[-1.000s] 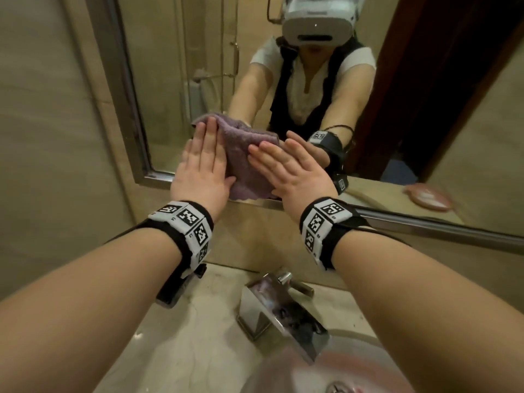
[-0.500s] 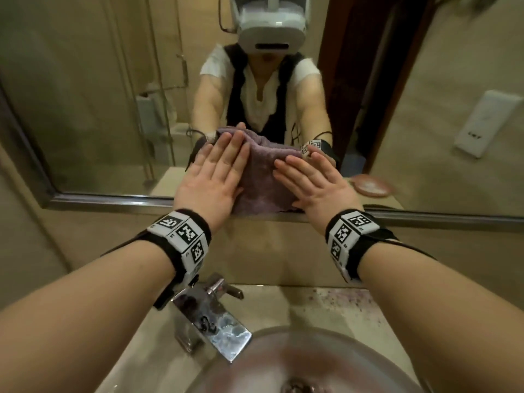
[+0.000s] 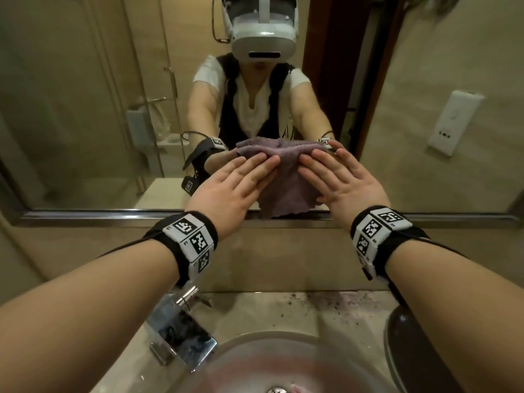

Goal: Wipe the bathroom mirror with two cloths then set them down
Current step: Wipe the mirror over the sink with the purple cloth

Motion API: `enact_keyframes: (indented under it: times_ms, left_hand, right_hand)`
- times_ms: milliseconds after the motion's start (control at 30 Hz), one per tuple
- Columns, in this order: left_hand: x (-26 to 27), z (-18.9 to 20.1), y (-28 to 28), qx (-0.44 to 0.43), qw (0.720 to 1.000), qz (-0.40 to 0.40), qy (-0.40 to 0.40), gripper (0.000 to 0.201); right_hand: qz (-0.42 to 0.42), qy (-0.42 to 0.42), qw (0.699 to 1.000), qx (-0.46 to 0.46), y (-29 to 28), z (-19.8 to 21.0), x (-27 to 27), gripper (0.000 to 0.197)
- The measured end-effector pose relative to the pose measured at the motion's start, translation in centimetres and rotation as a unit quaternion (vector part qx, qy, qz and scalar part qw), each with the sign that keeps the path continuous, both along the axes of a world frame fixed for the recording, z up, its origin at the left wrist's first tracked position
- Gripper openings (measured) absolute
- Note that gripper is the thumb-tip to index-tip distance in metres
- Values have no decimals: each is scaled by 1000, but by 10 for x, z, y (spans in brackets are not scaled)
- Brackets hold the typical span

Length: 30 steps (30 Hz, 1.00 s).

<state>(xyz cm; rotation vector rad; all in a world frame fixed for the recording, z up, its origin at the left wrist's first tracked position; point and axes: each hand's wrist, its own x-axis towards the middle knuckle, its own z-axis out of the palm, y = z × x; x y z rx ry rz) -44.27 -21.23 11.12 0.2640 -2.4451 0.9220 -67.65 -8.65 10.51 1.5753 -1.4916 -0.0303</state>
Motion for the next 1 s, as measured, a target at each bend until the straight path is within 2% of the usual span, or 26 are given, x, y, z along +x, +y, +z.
enact_keyframes:
  times_ms: [100, 200, 300, 367, 467, 667, 833, 933, 1000]
  left_hand:
    - [-16, 12, 12, 20, 998, 51, -6, 57]
    - [-27, 13, 24, 49, 995, 83, 6, 57]
    - [-31, 13, 36, 100, 991, 63, 66, 62]
    - [-30, 18, 40, 120, 988, 72, 66, 64]
    - [-33, 21, 40, 149, 980, 128, 42, 61]
    - [-28, 21, 25, 120, 981, 151, 29, 68]
    - [-4, 29, 12, 121, 984, 128, 39, 60]
    - [16, 35, 2, 117, 980, 150, 54, 62]
    - [30, 35, -6, 147, 973, 170, 49, 64]
  right_hand:
    - [-17, -9, 1000, -16, 18, 3, -4, 65]
    - [35, -44, 998, -37, 21, 9, 6, 65]
    - [93, -152, 983, -50, 20, 6, 20, 61]
    - [89, -210, 972, -49, 16, 4, 27, 59]
    - [35, -136, 988, -71, 6, 2, 27, 60]
    - [-51, -41, 994, -86, -9, -5, 22, 73]
    - [-34, -40, 996, -67, -23, 3, 36, 74]
    - [-49, -22, 997, -56, -34, 13, 55, 71]
    - [-48, -11, 998, -45, -43, 21, 71, 68]
